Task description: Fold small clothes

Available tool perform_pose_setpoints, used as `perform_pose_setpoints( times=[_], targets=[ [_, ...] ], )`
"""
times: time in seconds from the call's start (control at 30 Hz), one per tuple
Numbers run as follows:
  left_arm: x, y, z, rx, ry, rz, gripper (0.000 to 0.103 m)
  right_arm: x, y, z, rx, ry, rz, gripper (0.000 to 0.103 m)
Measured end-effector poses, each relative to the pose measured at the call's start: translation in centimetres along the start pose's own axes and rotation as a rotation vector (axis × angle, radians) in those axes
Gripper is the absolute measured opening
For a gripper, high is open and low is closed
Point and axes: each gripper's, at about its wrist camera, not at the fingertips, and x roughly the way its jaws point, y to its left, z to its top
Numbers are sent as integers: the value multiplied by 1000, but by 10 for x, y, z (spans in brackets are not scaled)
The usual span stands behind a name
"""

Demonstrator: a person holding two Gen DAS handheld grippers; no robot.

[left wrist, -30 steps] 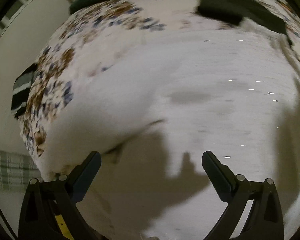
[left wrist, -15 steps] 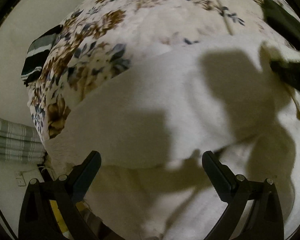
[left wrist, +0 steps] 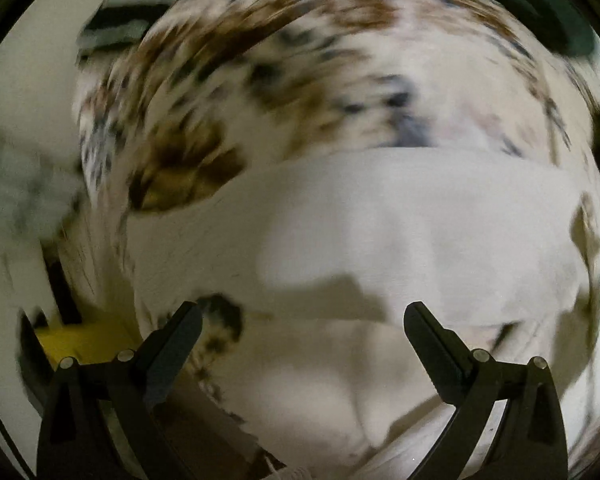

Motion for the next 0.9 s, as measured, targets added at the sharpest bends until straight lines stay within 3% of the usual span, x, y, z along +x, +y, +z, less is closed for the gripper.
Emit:
perform_pose_setpoints(
  times=[0.13, 0.23, 0.33, 0.43, 0.5, 0.57, 0.6, 0.7, 0.9],
  targets=[
    [30, 75, 0, -280, 51, -81, 103, 5, -38, -6, 98, 29, -45, 69],
    [58, 99, 1, -410, 102, -173, 101, 11, -62, -17, 160, 63, -72, 69],
    [82, 108, 3, -487, 127, -206, 100, 14, -77, -24, 223, 86, -75, 69],
    [104, 116, 4, -596, 139, -219, 90, 18, -85, -34, 272, 104, -84, 69],
    [99, 118, 5, -639, 91, -221, 79, 18, -90, -40, 299, 121, -78, 69],
    [89, 115, 10, -640, 42, -194, 16, 16, -91, -41, 301, 121, -83, 69],
    [86, 113, 12, -636, 27, -203, 11, 16, -91, -41, 295, 117, -87, 69],
    [70, 106, 23, -605, -18, -162, 9, 13, -90, -39, 273, 102, -104, 69],
    [3, 57, 48, -382, -186, -49, 9, 3, -90, -30, 252, 60, -157, 69]
  ],
)
